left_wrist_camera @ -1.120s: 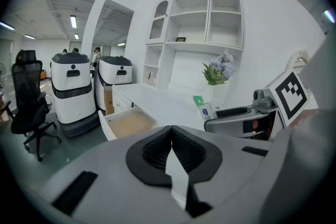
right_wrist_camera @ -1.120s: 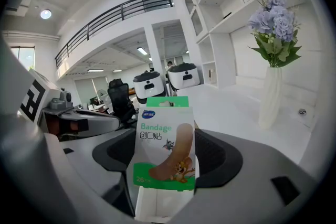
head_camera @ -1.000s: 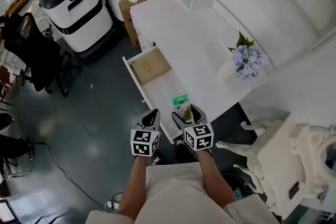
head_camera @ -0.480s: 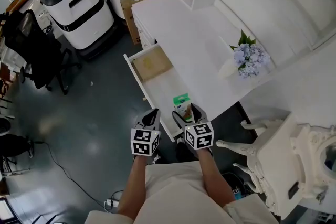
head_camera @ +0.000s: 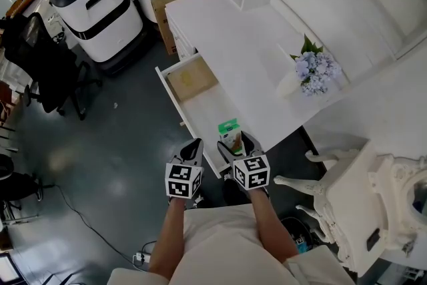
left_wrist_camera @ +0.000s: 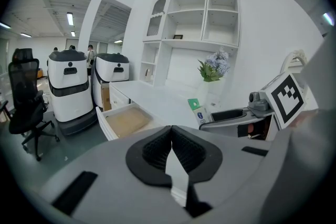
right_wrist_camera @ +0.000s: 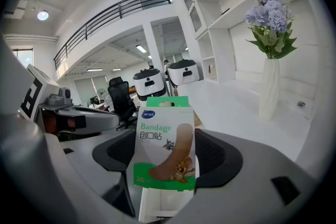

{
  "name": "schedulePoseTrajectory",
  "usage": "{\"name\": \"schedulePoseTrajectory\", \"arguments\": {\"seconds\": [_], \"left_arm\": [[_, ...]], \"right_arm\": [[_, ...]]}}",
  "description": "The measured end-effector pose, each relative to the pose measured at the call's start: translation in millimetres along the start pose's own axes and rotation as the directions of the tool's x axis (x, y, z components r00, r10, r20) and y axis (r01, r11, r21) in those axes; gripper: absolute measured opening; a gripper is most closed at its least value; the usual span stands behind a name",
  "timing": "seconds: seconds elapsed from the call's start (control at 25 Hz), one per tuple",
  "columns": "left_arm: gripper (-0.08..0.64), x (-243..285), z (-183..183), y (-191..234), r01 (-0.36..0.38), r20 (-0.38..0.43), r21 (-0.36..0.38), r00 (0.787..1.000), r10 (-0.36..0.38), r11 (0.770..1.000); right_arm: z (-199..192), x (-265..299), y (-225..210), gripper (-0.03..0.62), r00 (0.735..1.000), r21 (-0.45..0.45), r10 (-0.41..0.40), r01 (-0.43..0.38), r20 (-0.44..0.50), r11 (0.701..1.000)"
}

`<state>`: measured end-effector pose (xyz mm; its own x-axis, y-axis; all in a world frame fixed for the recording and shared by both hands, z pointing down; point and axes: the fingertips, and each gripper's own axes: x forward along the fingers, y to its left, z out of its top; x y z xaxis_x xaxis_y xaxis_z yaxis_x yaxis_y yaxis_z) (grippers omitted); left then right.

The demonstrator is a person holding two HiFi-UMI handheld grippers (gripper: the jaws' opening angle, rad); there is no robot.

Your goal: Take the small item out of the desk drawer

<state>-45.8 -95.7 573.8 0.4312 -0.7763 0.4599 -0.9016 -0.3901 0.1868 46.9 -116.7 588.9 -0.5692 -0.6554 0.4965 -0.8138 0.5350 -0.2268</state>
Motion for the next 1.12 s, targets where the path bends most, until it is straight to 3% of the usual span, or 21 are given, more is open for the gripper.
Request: {"name": "schedulePoseTrajectory", "arguments": {"seconds": [1.12], "left_arm": [[0.017, 1.5, -0.8, -10.7, 0.018, 0.000, 0.006, 1.000, -0.018, 1.000]], "right_arm": [[-6.3, -2.6, 1.1, 0.367, 1.000, -0.025, 0.015, -0.016, -0.016, 1.000]]}}
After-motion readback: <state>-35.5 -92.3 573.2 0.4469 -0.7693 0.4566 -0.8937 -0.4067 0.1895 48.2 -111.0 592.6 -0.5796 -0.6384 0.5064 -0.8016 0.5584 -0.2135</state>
